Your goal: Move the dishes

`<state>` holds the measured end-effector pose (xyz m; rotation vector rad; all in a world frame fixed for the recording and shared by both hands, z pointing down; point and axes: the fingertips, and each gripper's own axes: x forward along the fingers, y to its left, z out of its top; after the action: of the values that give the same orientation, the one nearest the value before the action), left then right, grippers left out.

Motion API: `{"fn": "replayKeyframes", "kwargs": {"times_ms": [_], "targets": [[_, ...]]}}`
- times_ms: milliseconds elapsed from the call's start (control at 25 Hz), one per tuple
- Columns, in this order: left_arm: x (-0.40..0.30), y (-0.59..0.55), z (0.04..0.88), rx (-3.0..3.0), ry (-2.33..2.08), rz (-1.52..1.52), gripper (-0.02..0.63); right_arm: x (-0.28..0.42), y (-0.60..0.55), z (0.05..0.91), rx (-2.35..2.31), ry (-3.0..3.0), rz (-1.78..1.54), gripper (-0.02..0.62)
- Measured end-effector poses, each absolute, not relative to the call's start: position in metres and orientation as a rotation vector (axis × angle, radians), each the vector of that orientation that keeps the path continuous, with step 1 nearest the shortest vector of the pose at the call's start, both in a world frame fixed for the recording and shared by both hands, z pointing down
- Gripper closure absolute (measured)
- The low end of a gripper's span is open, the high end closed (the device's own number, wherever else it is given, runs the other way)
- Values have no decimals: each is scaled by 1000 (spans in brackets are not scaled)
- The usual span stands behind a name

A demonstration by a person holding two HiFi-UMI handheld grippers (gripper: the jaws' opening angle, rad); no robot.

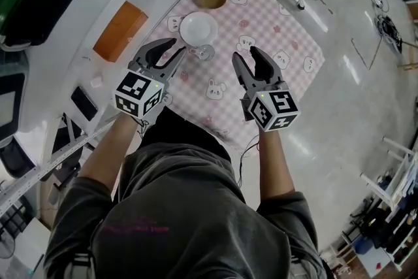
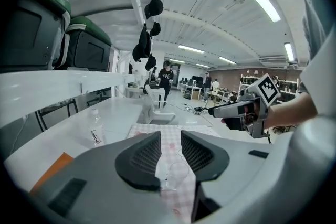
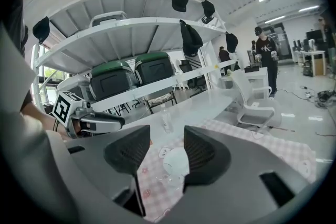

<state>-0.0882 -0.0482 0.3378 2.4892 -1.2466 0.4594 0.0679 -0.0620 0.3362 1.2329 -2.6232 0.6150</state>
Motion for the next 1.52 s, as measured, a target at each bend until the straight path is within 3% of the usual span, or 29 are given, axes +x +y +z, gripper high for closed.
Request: {"fn": "replayKeyframes", "kwargs": {"times_ms": [1520], "targets": [[-142,-155,559,2050,-1049,630,486,22,-179,547,1015,-2240,1274,436]]}}
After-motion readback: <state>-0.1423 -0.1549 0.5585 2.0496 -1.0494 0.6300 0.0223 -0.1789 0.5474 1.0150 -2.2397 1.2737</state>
